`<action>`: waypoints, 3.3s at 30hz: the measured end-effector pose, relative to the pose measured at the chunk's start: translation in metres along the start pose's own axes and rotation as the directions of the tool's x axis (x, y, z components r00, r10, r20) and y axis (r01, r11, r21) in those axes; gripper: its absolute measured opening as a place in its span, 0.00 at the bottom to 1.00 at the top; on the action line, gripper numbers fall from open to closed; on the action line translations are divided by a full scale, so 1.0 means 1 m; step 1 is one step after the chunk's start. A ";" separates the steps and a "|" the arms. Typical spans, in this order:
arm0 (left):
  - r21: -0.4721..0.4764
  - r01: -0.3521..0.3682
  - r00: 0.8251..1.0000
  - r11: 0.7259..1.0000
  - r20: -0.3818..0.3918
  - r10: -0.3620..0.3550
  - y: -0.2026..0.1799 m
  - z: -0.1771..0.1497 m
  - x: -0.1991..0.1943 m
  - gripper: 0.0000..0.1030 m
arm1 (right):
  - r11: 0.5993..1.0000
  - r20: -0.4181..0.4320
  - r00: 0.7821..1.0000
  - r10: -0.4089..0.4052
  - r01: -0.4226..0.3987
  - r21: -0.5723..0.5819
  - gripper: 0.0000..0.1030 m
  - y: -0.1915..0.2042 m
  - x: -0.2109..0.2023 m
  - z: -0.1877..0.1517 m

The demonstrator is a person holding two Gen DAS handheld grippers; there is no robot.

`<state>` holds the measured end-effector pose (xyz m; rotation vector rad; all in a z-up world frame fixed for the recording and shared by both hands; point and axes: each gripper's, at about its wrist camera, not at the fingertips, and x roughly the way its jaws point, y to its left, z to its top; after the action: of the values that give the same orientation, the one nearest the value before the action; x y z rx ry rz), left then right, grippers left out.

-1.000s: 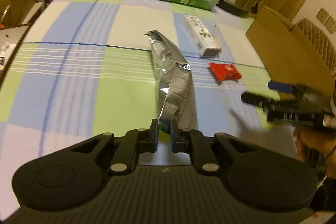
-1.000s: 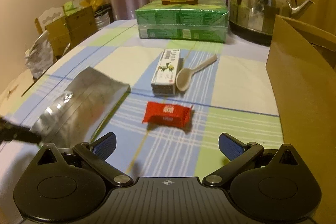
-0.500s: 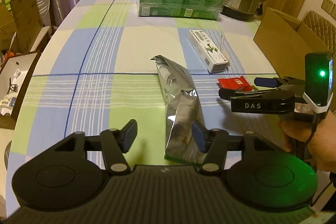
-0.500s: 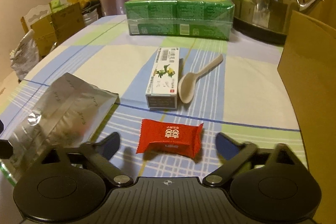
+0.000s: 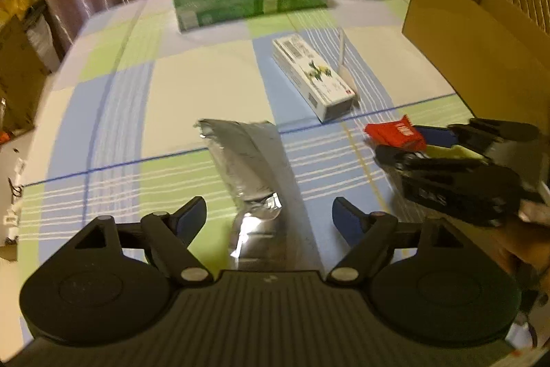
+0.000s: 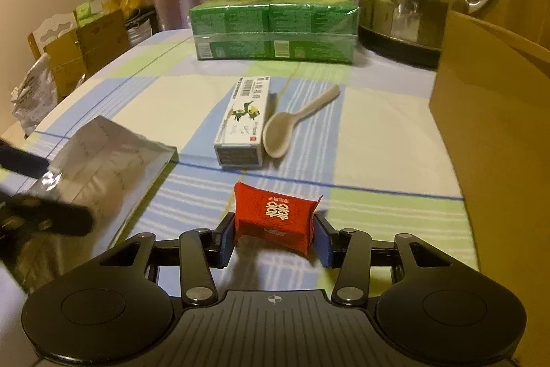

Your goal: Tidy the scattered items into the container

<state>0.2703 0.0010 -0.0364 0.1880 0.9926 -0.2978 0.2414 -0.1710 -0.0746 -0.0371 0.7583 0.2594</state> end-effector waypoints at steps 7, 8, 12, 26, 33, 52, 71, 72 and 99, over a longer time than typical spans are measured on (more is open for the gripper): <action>-0.005 0.036 0.986 0.999 -0.164 -0.037 0.011 0.018 0.033 0.73 | 1.000 0.000 1.000 0.013 -0.013 0.015 0.42 -0.005 -0.025 -0.018; -0.007 0.036 0.985 0.999 -0.170 -0.037 0.012 0.019 0.036 0.70 | 1.000 -0.002 1.000 0.014 -0.014 0.017 0.42 -0.006 -0.027 -0.020; -0.017 0.053 0.976 0.998 -0.209 -0.055 0.013 0.026 0.047 0.63 | 0.999 -0.013 1.000 0.018 -0.018 0.030 0.42 -0.010 -0.032 -0.026; 0.065 0.088 0.969 0.994 -0.235 -0.071 -0.002 0.010 0.033 0.36 | 1.000 0.001 1.000 0.025 -0.025 0.016 0.42 -0.011 -0.058 -0.029; 0.123 0.112 0.964 0.986 -0.254 -0.078 -0.029 -0.036 -0.001 0.36 | 1.000 -0.026 0.999 0.028 -0.028 0.009 0.42 -0.005 -0.090 -0.050; 0.129 0.144 0.961 0.981 -0.256 -0.108 -0.074 -0.089 -0.034 0.36 | 1.000 -0.123 0.992 -0.008 0.006 -0.019 0.47 0.007 -0.128 -0.108; 0.074 0.161 0.958 0.984 -0.251 -0.138 -0.065 -0.084 -0.033 0.44 | 0.998 -0.106 0.994 -0.015 0.022 0.065 0.75 0.008 -0.122 -0.109; 0.070 0.162 0.958 0.984 -0.252 -0.140 -0.065 -0.085 -0.032 0.44 | 0.997 -0.107 0.994 -0.018 0.025 0.068 0.75 0.009 -0.122 -0.108; 0.067 0.188 0.951 0.980 -0.260 -0.165 -0.062 -0.083 -0.037 0.34 | 0.997 -0.089 0.996 -0.011 0.017 0.069 0.43 0.010 -0.131 -0.104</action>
<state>0.1652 -0.0271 -0.0511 0.2241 1.2541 -0.4929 0.0777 -0.2036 -0.0600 0.0125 0.8547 0.2191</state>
